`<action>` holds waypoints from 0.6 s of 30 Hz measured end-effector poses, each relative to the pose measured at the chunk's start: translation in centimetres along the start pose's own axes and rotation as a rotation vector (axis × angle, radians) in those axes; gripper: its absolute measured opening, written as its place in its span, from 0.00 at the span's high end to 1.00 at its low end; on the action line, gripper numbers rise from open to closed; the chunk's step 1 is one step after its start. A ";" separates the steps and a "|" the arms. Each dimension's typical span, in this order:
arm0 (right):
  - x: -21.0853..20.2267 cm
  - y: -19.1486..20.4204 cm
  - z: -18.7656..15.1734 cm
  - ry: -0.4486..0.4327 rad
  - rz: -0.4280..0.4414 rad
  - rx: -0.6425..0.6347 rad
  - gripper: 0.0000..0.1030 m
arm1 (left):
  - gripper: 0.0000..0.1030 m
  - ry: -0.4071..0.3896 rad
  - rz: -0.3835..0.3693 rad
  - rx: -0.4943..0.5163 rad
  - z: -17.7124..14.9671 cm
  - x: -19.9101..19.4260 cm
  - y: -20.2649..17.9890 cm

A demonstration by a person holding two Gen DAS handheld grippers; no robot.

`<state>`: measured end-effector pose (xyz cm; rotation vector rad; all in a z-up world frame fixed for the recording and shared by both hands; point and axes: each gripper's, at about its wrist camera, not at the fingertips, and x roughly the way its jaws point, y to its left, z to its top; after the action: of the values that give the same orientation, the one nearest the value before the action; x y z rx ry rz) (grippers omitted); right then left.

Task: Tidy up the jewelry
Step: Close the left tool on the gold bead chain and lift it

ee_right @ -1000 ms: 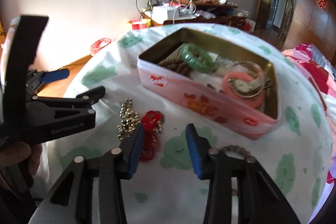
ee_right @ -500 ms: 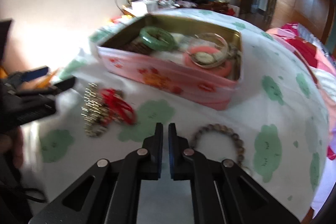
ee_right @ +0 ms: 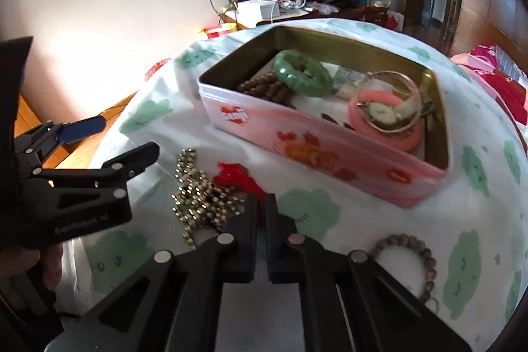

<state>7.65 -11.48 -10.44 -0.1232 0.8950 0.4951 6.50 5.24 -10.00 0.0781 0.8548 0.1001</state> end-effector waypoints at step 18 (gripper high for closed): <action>-2.9 -3.6 -2.8 -0.024 -0.143 0.072 0.95 | 0.84 0.023 -0.247 0.146 -1.1 -1.2 -5.8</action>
<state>5.82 -16.54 -10.33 -0.1146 0.8726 0.3304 5.19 -0.63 -10.45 0.1072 0.8874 -0.1933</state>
